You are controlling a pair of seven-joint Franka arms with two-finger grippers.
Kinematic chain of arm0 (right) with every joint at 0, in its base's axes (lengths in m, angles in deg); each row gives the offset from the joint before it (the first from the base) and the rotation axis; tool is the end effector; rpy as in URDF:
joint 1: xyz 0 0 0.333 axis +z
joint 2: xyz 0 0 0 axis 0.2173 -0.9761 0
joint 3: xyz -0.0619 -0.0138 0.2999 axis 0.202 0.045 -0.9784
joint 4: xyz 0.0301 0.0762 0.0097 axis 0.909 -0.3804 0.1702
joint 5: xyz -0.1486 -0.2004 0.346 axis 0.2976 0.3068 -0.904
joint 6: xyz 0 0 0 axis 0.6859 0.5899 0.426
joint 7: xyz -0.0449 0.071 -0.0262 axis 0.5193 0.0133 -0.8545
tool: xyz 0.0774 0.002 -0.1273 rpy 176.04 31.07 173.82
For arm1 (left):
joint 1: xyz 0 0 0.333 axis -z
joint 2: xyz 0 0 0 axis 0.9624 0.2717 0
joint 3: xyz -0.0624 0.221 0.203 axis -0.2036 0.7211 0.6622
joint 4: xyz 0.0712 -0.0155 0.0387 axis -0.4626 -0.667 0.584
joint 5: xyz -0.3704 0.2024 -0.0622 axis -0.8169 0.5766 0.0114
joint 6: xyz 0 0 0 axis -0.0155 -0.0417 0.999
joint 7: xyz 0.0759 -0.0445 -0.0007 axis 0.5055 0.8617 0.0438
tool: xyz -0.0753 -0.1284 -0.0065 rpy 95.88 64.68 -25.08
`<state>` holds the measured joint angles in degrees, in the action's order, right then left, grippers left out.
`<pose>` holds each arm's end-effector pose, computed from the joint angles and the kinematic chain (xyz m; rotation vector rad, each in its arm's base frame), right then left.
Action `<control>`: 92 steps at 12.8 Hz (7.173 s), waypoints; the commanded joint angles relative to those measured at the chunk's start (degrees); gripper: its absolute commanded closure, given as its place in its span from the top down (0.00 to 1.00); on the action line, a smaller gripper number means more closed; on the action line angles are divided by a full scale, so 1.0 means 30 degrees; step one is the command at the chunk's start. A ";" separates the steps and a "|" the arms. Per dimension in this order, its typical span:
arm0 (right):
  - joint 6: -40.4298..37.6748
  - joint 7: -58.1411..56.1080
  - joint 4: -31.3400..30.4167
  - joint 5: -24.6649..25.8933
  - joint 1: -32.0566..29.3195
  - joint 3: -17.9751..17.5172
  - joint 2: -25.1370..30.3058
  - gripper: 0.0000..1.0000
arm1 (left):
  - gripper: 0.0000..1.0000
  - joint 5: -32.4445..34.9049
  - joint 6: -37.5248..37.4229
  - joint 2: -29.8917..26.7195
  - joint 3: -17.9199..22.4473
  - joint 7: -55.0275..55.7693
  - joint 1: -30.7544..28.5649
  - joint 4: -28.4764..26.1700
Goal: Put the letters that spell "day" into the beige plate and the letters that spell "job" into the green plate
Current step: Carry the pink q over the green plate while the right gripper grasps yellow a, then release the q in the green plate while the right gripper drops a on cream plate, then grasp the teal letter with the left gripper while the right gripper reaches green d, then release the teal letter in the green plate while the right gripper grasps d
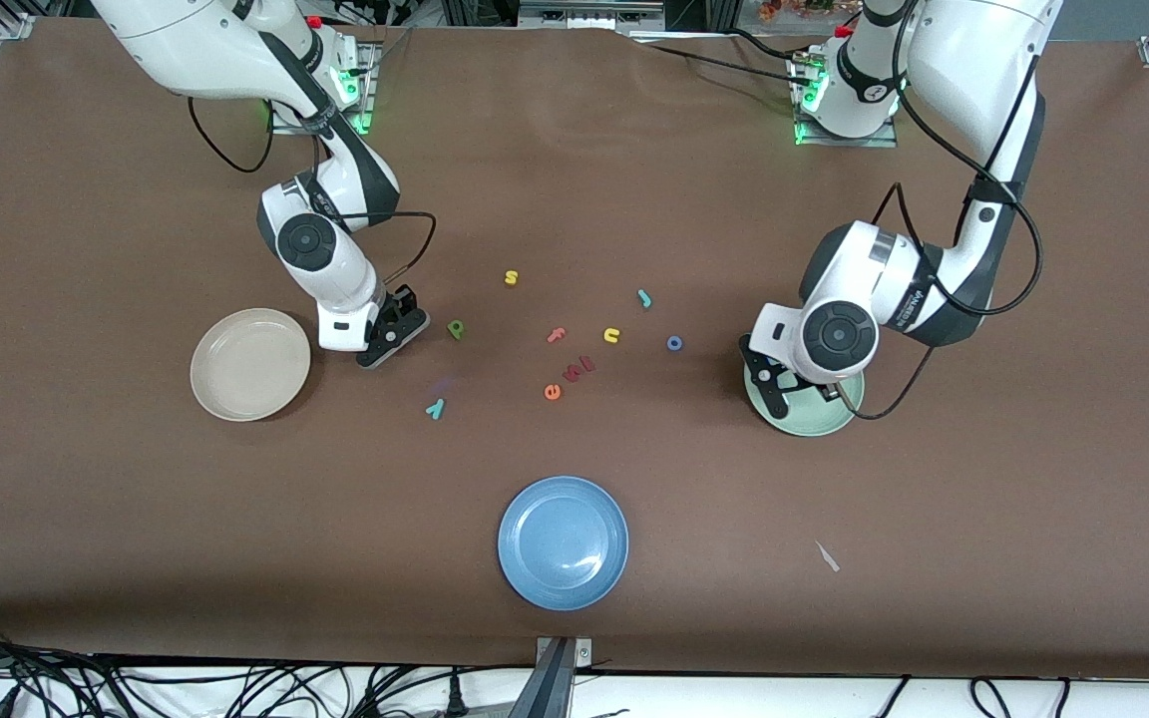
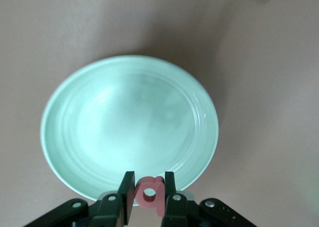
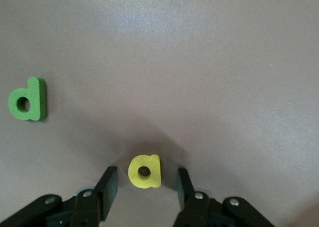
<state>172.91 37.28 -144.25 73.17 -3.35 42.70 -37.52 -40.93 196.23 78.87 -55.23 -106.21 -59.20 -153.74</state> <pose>0.5105 0.2178 0.0921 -2.9326 -1.1238 0.0194 0.6065 -0.1873 0.1805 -2.5412 1.6602 0.5356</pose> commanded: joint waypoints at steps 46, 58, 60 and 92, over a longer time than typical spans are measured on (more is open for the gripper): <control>-0.9427 0.1558 0.5814 -0.4207 -0.2366 0.3304 -0.0118 1.00 | 0.53 0.1094 0.9413 0.0814 -0.6130 3.8328 0.2196 -0.4881; -0.9174 0.7799 0.5435 -0.3594 -0.2104 -0.3375 0.0234 1.00 | 0.00 0.1357 0.9882 0.1254 -0.6159 3.9677 0.2225 -0.4852; -0.7739 0.7828 0.4968 -0.3157 -0.1287 -0.3437 0.0176 1.00 | 0.00 0.1357 0.9736 0.1109 -0.6159 3.9734 0.2225 -0.4852; -0.1814 0.9674 0.3031 0.1973 0.0476 -0.2851 -0.2109 0.56 | 1.00 0.1357 0.5254 0.0289 -0.6130 2.6347 -0.5597 -0.4002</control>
<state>166.68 65.22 -135.20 77.84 -2.22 33.88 -43.57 -38.49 214.10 80.99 -73.22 -26.59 -75.71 -166.27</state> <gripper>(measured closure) 0.419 0.753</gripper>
